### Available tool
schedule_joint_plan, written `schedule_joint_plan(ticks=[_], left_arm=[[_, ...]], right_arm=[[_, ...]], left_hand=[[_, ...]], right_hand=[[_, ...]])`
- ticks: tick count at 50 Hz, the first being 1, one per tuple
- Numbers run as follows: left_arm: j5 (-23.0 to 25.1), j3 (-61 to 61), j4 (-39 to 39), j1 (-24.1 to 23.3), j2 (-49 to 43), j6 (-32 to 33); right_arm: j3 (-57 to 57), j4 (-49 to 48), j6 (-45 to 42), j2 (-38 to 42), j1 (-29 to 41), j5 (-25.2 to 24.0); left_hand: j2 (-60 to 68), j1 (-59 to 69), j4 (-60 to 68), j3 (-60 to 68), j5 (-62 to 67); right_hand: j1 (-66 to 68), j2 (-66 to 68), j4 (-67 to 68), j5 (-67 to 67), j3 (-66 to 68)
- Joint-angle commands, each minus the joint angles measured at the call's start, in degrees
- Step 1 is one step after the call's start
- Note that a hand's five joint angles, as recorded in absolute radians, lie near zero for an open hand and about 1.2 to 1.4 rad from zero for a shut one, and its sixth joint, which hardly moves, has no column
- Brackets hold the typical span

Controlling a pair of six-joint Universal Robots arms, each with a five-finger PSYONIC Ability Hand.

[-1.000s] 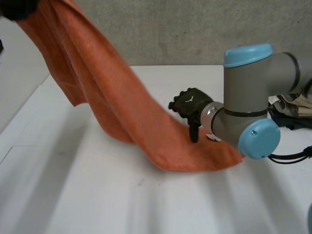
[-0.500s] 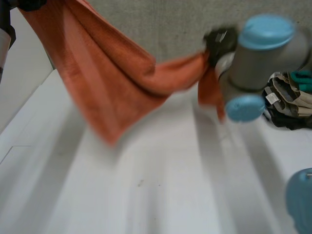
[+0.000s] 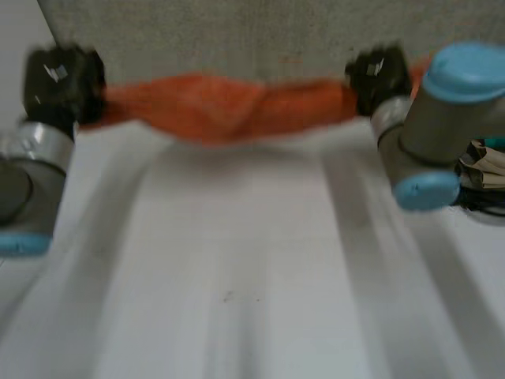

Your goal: Fold the laundry.

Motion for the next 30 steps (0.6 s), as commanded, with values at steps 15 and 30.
schedule_joint_plan(ticks=[15, 30], left_arm=[[4.4, -19.0, 0.2, -0.7, 8.6, 3.0], [4.5, -21.1, 0.0, -0.8, 10.1, 2.7]], right_arm=[[16.1, 12.2, 2.2, -6.1, -5.0, 0.2], [5.2, 36.1, 11.9, -7.8, -13.8, -6.0]], left_hand=[[11.2, 14.2, 11.2, 11.5, 12.9], [11.2, 14.2, 11.2, 11.5, 12.9]], right_hand=[[-37.2, -41.7, -42.7, -38.3, -42.4], [-36.9, -41.4, -42.4, -38.0, -42.1]])
